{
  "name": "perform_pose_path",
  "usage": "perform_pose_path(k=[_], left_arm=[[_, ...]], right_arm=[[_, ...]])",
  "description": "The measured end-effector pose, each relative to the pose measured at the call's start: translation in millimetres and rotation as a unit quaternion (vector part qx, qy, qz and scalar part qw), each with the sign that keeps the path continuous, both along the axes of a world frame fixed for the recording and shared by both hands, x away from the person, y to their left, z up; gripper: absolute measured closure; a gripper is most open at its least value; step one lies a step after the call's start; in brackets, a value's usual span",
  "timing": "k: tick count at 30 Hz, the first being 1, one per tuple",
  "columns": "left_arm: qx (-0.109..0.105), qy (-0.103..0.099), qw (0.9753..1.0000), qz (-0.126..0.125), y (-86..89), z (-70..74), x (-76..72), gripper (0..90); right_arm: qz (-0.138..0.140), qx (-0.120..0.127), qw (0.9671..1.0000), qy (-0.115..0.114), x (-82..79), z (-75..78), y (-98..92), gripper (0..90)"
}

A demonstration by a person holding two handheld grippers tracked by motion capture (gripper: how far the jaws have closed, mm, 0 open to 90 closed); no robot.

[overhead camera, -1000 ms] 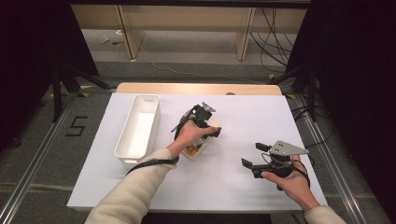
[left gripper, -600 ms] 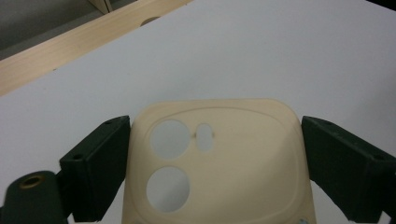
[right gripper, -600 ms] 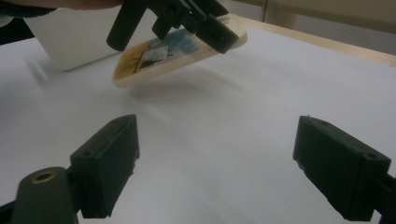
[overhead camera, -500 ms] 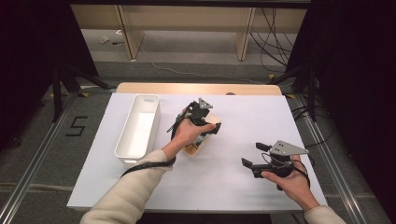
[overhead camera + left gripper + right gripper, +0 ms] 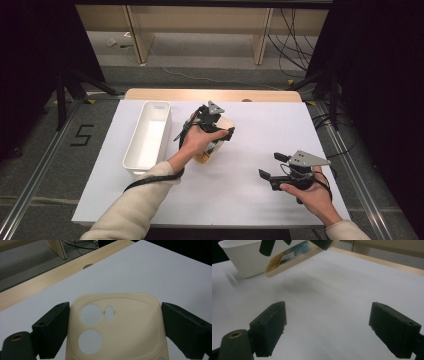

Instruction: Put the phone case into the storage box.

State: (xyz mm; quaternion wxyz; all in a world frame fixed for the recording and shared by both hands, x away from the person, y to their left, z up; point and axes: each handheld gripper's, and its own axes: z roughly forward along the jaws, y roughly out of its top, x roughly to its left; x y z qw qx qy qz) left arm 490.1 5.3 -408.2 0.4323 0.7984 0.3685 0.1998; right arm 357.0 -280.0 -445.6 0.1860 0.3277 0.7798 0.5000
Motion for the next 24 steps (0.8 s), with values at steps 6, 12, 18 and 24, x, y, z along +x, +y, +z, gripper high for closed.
perform_pose_path(k=[6, 12, 18, 24], left_arm=[[-0.004, -0.008, 1.0, 0.003, 7.3, 9.1, -5.7, 10.9], [-0.005, -0.012, 0.9999, 0.01, 17.7, 17.3, -9.0, 10.9], [-0.011, -0.019, 0.9996, 0.018, 26.1, 24.2, -11.0, 11.0], [-0.015, -0.025, 0.9994, 0.02, 31.2, 31.1, -13.4, 11.0]], right_arm=[[0.001, -0.001, 1.0, -0.001, -0.1, -0.1, 0.5, 15.4], [0.0, -0.002, 1.0, -0.001, 0.3, -0.3, -0.1, 15.4], [-0.002, -0.003, 1.0, -0.001, 0.4, -0.4, -0.1, 15.4], [-0.003, -0.003, 1.0, 0.0, 0.5, -0.4, -0.2, 15.4]])
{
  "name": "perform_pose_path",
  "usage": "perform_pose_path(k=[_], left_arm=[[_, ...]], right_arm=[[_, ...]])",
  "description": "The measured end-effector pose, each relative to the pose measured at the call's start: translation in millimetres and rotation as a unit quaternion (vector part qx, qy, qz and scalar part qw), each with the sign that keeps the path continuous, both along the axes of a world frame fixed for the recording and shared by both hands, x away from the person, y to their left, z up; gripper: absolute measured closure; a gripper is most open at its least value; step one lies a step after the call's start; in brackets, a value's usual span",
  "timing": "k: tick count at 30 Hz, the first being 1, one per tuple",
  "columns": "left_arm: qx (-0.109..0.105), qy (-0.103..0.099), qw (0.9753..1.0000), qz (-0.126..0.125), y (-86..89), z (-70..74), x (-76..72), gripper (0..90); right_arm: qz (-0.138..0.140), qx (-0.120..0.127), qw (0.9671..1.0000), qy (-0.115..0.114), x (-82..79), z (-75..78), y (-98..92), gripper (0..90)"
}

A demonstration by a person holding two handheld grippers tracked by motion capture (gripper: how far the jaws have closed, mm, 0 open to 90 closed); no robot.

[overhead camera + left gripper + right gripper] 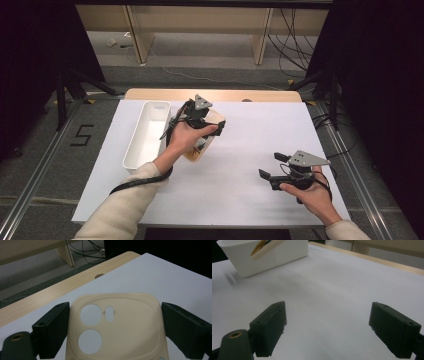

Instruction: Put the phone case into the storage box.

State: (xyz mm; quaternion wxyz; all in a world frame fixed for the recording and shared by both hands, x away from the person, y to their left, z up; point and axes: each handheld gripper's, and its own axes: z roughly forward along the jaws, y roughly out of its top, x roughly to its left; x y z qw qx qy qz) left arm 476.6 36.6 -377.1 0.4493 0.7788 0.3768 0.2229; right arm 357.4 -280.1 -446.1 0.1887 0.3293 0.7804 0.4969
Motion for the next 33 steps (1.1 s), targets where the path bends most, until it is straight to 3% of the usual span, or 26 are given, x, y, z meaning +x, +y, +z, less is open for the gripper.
perform_pose_path(k=[33], left_arm=[[-0.022, -0.017, 0.9994, 0.021, 31.1, 14.4, -11.9, 11.0]], right_arm=[[-0.003, 0.002, 1.0, -0.001, 0.2, 0.2, -0.4, 15.4]])
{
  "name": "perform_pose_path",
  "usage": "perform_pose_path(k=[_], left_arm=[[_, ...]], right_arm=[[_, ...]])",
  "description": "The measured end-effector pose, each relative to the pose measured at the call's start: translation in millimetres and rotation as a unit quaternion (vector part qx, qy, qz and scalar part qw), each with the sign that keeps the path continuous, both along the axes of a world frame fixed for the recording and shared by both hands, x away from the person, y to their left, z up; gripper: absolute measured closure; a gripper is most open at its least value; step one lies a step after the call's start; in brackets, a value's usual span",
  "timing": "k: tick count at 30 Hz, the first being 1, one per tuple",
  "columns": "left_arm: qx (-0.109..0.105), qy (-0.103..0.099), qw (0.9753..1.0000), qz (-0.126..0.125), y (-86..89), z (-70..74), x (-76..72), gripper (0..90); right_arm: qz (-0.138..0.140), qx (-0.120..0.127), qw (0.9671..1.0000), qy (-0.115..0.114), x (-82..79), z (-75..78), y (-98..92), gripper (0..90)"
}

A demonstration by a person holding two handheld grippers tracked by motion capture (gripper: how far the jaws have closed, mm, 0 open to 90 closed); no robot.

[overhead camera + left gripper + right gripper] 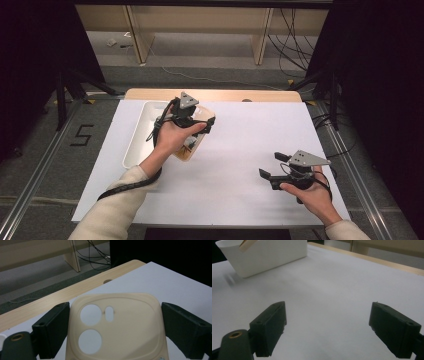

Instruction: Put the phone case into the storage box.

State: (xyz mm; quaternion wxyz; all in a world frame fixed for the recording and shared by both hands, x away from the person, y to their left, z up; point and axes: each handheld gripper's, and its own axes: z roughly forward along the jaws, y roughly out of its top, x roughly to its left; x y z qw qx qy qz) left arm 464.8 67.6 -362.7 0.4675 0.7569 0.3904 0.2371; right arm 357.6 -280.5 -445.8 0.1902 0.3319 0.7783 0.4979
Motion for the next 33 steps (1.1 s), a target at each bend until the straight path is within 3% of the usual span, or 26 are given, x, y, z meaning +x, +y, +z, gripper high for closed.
perform_pose_path(k=[33], left_arm=[[-0.02, -0.018, 0.9986, 0.046, 46.4, 6.8, -15.4, 11.0]], right_arm=[[-0.001, 0.0, 1.0, -0.001, 0.2, 0.1, 0.4, 15.4]])
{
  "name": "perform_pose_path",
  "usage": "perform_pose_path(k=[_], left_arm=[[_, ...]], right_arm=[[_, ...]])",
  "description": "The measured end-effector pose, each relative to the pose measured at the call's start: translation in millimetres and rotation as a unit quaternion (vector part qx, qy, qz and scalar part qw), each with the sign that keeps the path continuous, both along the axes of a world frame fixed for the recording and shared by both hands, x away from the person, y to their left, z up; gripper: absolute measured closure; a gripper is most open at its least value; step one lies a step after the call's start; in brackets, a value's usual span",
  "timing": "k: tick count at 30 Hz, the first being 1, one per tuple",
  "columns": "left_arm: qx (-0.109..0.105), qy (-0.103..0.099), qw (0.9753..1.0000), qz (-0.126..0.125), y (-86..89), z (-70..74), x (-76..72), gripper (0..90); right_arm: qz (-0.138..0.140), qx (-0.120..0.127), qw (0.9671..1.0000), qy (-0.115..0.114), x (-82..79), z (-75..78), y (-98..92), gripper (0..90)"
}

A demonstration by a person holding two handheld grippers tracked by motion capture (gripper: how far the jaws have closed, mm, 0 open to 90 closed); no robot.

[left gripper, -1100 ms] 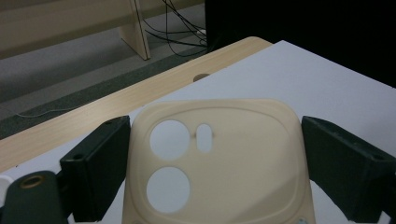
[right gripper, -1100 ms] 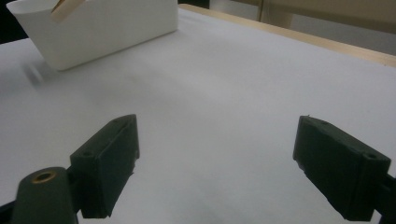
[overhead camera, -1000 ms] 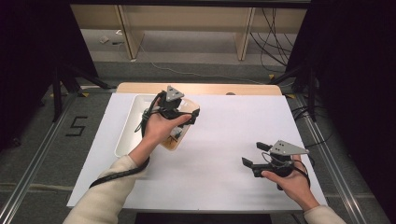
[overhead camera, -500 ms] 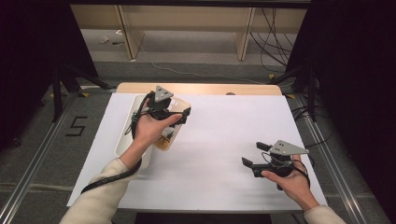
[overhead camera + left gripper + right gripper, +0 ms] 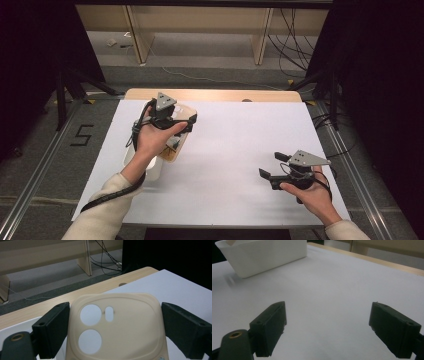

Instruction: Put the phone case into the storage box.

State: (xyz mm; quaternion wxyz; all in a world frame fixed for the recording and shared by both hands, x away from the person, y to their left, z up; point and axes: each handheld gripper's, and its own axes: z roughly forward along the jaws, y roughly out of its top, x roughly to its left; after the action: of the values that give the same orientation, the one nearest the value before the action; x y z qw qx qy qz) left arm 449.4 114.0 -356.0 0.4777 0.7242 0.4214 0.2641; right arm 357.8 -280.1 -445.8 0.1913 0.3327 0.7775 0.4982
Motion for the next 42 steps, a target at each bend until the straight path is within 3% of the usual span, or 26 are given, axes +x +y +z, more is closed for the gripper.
perform_pose_path(k=[42], left_arm=[[-0.011, -0.018, 0.9975, 0.068, 48.6, 3.9, 0.4, 11.0]], right_arm=[[-0.001, -0.001, 1.0, -0.004, -0.9, 1.2, 0.1, 15.4]])
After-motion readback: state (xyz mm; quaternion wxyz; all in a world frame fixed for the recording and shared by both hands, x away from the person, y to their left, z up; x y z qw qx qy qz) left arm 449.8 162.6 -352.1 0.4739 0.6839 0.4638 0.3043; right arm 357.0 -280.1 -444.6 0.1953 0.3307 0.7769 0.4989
